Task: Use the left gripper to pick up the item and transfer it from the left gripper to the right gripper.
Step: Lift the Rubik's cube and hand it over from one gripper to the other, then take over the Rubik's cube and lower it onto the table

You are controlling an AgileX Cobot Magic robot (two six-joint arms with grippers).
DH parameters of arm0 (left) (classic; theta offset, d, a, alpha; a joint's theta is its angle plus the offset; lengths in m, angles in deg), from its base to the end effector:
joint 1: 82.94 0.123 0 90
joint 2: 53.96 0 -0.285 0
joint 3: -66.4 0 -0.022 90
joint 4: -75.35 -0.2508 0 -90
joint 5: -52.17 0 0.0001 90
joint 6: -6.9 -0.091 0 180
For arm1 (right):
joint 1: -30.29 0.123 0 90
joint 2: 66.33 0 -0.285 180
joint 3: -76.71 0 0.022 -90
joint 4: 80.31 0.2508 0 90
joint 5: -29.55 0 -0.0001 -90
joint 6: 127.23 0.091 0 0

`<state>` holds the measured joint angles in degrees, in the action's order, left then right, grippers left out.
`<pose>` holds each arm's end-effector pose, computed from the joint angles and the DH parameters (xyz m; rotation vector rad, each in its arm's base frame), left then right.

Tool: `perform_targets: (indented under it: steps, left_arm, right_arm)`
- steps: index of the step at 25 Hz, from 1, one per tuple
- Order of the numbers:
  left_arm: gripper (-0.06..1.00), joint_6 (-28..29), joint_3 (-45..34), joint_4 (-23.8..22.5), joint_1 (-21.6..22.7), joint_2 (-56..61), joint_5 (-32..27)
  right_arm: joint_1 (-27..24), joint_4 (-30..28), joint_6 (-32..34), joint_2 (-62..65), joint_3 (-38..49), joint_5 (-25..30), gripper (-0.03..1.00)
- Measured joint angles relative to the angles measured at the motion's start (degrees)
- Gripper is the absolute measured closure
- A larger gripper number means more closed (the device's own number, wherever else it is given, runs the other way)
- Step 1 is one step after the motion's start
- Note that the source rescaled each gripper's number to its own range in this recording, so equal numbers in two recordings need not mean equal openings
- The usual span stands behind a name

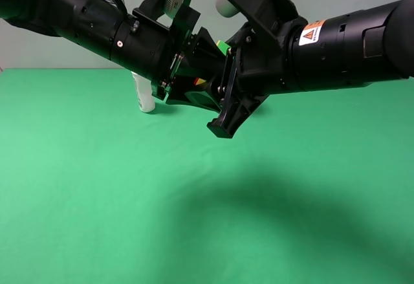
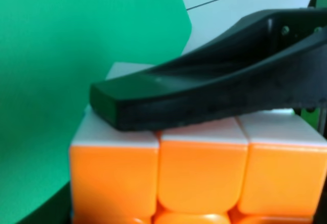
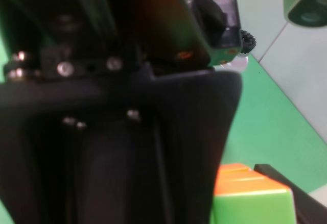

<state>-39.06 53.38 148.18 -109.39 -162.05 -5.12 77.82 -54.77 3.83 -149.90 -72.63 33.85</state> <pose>0.2762 -0.2192 0.2384 0.6579 2.4723 -1.4655 0.1909 0.2130 0.2804 -1.2206 1.6768 0.2920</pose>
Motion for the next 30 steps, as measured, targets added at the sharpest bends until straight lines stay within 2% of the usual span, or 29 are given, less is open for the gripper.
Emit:
perform_targets:
  steps: [5, 6, 8, 9, 12, 23, 30]
  left_arm:
    - [0.94, 0.05, 0.00, 0.00, 0.00, 0.00, -0.12]
    - [0.90, 0.21, 0.00, 0.00, 0.00, 0.00, -0.12]
    - [0.70, 0.63, 0.00, 0.92, 0.00, 0.00, 0.13]
    - [0.64, 0.77, 0.00, 0.92, 0.00, 0.00, 0.26]
    - [0.54, 0.99, 0.00, 0.86, 0.00, 0.00, 0.66]
    - [0.50, 1.05, 0.00, 0.80, 0.46, 0.00, 0.56]
    - [0.50, 1.28, 0.00, 0.87, 3.39, 0.19, -1.81]
  right_arm:
    - [0.00, 0.00, 0.00, 0.00, 0.00, 0.00, 0.95]
    - [0.00, 0.00, 0.00, 0.00, 0.00, 0.00, 0.95]
    - [0.00, 0.05, 0.00, 0.00, 0.00, 0.72, 0.96]
    - [0.07, 0.18, 0.00, 0.00, 0.00, 0.78, 0.96]
    - [0.12, 0.17, 0.00, 0.00, 0.00, 0.78, 0.96]
    - [0.12, 0.17, 0.00, 0.00, 0.00, 0.76, 0.96]
    - [0.12, 0.17, 0.00, 0.00, 0.00, 0.81, 0.96]
